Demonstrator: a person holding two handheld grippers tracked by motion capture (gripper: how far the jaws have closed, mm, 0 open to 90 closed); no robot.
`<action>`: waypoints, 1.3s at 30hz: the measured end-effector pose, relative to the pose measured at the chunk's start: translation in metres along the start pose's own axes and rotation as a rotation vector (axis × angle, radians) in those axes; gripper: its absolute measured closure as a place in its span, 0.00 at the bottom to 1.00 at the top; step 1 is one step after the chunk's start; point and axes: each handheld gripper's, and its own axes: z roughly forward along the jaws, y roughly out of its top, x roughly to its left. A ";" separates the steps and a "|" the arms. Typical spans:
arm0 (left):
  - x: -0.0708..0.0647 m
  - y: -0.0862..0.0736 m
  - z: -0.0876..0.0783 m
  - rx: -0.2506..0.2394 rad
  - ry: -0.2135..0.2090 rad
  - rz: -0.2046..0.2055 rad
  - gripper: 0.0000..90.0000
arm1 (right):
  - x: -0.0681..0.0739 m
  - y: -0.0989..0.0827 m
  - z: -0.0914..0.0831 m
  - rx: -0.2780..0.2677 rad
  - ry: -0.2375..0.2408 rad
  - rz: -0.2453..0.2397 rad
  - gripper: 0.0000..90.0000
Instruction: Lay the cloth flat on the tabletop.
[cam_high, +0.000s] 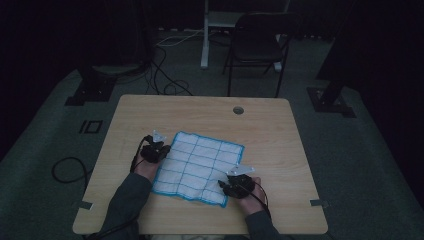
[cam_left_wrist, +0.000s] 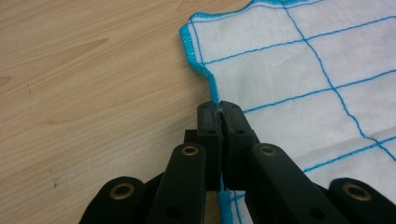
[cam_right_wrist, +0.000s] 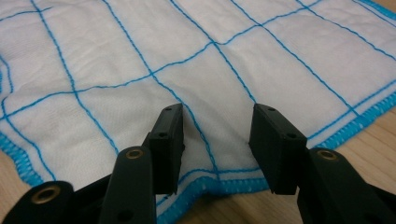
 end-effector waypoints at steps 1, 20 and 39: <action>0.000 -0.001 -0.002 -0.004 -0.003 -0.006 0.98 | -0.001 0.000 0.000 0.000 -0.002 0.000 0.61; -0.005 -0.028 -0.026 -0.027 -0.014 -0.034 0.98 | -0.018 -0.007 -0.009 0.016 -0.041 0.019 0.57; -0.008 -0.047 -0.053 -0.093 -0.031 -0.116 0.77 | -0.030 -0.015 -0.020 0.023 -0.064 0.063 0.58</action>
